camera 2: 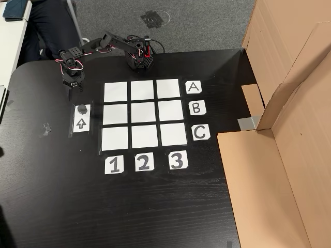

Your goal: Pick up a new token and place it in the grid on square A1.

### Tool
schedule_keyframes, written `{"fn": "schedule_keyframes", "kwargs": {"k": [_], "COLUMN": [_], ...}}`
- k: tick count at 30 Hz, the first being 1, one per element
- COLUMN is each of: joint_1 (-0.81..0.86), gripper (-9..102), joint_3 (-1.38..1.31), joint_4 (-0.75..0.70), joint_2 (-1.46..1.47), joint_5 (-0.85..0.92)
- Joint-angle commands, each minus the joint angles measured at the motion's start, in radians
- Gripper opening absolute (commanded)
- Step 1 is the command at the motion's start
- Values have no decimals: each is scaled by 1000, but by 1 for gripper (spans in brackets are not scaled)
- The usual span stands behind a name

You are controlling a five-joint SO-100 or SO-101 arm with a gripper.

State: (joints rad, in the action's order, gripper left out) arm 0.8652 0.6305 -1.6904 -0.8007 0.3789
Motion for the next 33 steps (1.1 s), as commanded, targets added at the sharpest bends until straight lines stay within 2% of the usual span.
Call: {"fn": "schedule_keyframes", "kwargs": {"k": [1,16,33], "joint_1": [-23,-91,-89], "gripper": [31,31,31], "joint_3": [-46,-95,-202], "joint_4": [-5,-5,-6], "joint_2": [-3,77,175], "joint_5": [17,84,101]}}
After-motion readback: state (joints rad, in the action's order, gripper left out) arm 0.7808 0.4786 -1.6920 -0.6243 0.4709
